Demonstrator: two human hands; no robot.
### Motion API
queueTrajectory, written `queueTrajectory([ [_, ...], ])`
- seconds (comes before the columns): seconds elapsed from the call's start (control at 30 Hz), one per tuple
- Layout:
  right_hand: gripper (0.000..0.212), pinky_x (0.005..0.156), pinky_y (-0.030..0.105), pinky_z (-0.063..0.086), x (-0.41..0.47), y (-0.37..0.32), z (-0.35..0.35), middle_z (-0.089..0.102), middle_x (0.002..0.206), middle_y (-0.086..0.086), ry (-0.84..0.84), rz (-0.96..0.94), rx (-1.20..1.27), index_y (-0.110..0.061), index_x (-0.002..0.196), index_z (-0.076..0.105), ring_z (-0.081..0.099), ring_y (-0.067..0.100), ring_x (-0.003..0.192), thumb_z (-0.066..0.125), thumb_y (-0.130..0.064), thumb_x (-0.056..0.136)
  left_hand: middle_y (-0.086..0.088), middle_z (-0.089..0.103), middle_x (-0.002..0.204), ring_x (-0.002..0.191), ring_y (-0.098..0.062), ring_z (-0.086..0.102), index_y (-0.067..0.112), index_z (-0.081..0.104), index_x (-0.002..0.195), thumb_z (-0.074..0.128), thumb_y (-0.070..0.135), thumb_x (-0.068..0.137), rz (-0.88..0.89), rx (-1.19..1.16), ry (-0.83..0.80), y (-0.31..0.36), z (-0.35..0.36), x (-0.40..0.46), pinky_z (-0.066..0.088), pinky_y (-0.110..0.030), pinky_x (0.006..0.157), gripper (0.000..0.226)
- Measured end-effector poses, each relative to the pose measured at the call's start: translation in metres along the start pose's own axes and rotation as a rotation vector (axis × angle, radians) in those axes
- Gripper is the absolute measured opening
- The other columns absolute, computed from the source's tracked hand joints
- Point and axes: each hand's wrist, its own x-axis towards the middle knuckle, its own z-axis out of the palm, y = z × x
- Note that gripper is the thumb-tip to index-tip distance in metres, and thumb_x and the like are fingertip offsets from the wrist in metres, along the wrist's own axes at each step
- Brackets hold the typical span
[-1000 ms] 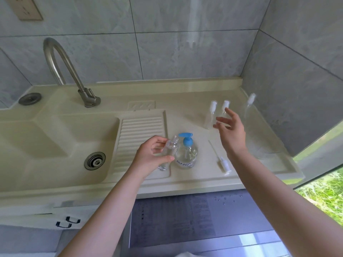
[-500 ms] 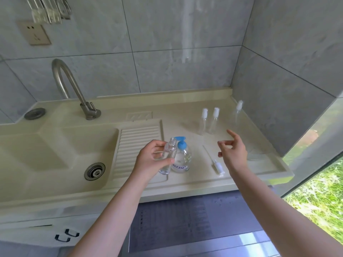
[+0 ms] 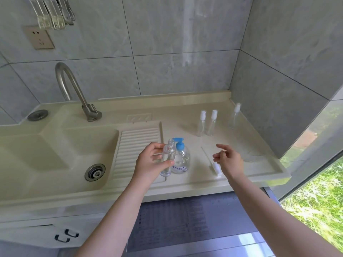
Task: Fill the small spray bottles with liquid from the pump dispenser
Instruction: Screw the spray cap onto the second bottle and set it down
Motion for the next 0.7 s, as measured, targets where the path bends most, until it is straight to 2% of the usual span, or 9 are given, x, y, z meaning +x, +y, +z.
queueTrajectory([
  [0.03, 0.038, 0.06, 0.013, 0.045, 0.001, 0.004, 0.0, 0.072, 0.088, 0.001, -0.017, -0.015, -0.058, -0.021, 0.117, 0.065, 0.067, 0.012, 0.078, 0.04, -0.001, 0.096, 0.01, 0.071, 0.111, 0.107, -0.018, 0.065, 0.029, 0.065, 0.1, 0.086, 0.021, 0.054, 0.003, 0.001, 0.001, 0.0, 0.001, -0.001, 0.052, -0.045, 0.096, 0.051],
  [0.1, 0.034, 0.069, 0.023, 0.048, 0.006, 0.015, 0.001, 0.071, 0.1, 0.003, -0.062, -0.056, -0.211, -0.021, 0.121, 0.065, 0.066, 0.02, 0.091, 0.05, -0.005, 0.094, 0.01, 0.071, 0.11, 0.107, -0.018, 0.065, 0.029, 0.065, 0.1, 0.088, 0.017, 0.057, 0.013, 0.01, 0.0, -0.001, 0.002, -0.002, 0.052, -0.044, 0.097, 0.051],
  [0.2, 0.035, 0.086, 0.033, 0.049, 0.009, 0.036, 0.007, 0.063, 0.115, 0.008, -0.115, -0.073, -0.46, -0.02, 0.125, 0.063, 0.062, 0.025, 0.102, 0.068, -0.022, 0.091, 0.011, 0.071, 0.109, 0.107, -0.017, 0.065, 0.027, 0.065, 0.1, 0.089, 0.011, 0.061, 0.023, 0.016, 0.001, -0.003, 0.005, -0.005, 0.051, -0.042, 0.099, 0.049],
  [0.33, 0.047, 0.094, 0.038, 0.046, 0.008, 0.049, 0.012, 0.053, 0.125, 0.006, -0.163, -0.017, -0.69, -0.025, 0.133, 0.053, 0.054, 0.029, 0.117, 0.068, -0.034, 0.09, 0.012, 0.071, 0.107, 0.106, -0.016, 0.065, 0.028, 0.065, 0.1, 0.088, 0.006, 0.065, 0.026, 0.018, 0.003, -0.005, 0.01, -0.011, 0.051, -0.043, 0.099, 0.048],
  [0.47, 0.048, 0.095, 0.039, 0.043, 0.012, 0.056, 0.018, 0.051, 0.127, 0.008, -0.179, 0.004, -0.733, -0.021, 0.136, 0.048, 0.051, 0.03, 0.118, 0.065, -0.032, 0.093, 0.007, 0.071, 0.106, 0.105, -0.014, 0.065, 0.024, 0.065, 0.103, 0.087, 0.004, 0.065, 0.033, 0.006, 0.032, -0.007, 0.013, -0.017, 0.05, -0.04, 0.101, 0.048],
  [0.7, 0.035, 0.093, 0.042, 0.045, 0.017, 0.063, 0.016, 0.056, 0.121, 0.01, -0.116, -0.015, -0.659, -0.018, 0.129, 0.055, 0.055, 0.032, 0.109, 0.061, -0.021, 0.094, 0.013, 0.071, 0.106, 0.105, -0.012, 0.064, 0.027, 0.065, 0.103, 0.088, 0.007, 0.064, 0.011, 0.003, 0.061, -0.006, 0.012, -0.023, 0.051, -0.038, 0.099, 0.049],
])
